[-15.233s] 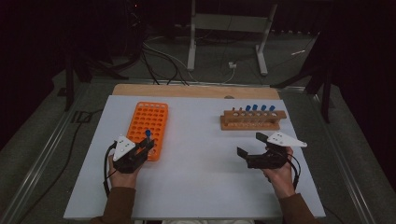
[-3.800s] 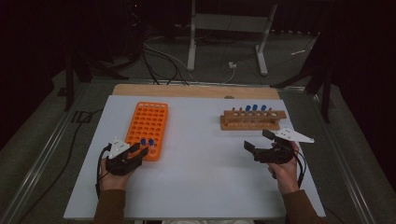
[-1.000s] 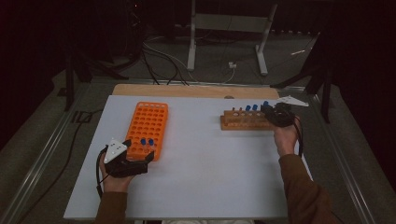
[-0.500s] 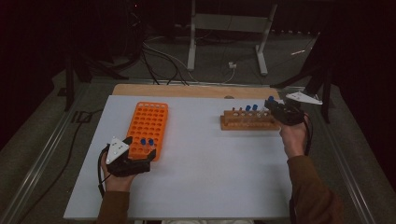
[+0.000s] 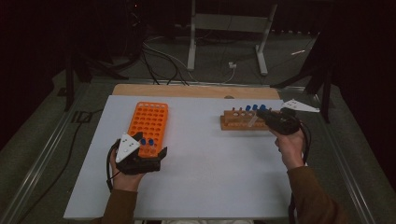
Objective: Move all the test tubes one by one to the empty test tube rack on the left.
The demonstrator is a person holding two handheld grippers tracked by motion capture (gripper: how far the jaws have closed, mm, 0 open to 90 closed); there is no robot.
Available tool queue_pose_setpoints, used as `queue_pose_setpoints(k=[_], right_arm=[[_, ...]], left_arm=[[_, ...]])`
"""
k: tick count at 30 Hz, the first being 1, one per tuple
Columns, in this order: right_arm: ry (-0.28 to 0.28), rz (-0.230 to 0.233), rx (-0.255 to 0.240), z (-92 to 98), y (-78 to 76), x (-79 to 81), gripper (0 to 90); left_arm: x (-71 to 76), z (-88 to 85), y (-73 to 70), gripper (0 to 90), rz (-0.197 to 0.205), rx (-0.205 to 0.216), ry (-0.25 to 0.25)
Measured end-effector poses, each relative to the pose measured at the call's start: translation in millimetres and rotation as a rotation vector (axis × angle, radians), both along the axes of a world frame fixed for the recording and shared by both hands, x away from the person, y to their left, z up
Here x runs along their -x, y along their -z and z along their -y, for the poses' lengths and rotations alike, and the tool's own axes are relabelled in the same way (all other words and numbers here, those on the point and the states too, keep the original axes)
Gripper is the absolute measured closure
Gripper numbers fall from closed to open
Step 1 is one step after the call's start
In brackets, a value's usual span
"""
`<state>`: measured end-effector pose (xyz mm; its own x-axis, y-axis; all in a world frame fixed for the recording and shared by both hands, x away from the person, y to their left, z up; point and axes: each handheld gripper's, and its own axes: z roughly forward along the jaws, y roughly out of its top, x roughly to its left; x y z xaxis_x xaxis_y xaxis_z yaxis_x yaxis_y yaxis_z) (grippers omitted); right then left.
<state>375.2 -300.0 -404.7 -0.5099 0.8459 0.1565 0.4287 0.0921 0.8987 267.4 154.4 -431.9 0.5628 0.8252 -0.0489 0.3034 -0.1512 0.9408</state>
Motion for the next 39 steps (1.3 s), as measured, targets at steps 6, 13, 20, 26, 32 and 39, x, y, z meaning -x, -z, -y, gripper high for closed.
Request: queue_pose_setpoints(k=[6, 13, 20, 26, 32, 39], right_arm=[[-0.094, -0.024, -0.024, -25.3, 3.9, 10.2, 76.8], [-0.193, -0.037, -0.001, -57.0, 4.5, 20.2, 76.7], [-0.287, -0.049, 0.016, -87.9, 6.6, 27.8, 76.7], [-0.35, -0.054, 0.032, -113.1, 9.4, 34.1, 76.6], [-0.412, -0.055, 0.034, -135.0, 8.1, 41.7, 76.6], [-0.466, -0.06, 0.035, -155.2, 6.3, 48.4, 76.5]], left_arm=[[-7.1, 16.7, -1.1, 1.6, -0.049, -0.022, 0.042], [-13.4, 34.1, 3.5, 3.3, -0.081, -0.021, 0.093], [-19.4, 51.8, 5.6, 6.6, -0.093, -0.017, 0.126], [-23.6, 66.7, 8.4, 9.0, -0.109, -0.016, 0.159], [-25.1, 80.1, 12.6, 14.7, -0.113, -0.023, 0.205], [-24.5, 89.2, 13.7, 30.7, -0.092, -0.039, 0.21]])
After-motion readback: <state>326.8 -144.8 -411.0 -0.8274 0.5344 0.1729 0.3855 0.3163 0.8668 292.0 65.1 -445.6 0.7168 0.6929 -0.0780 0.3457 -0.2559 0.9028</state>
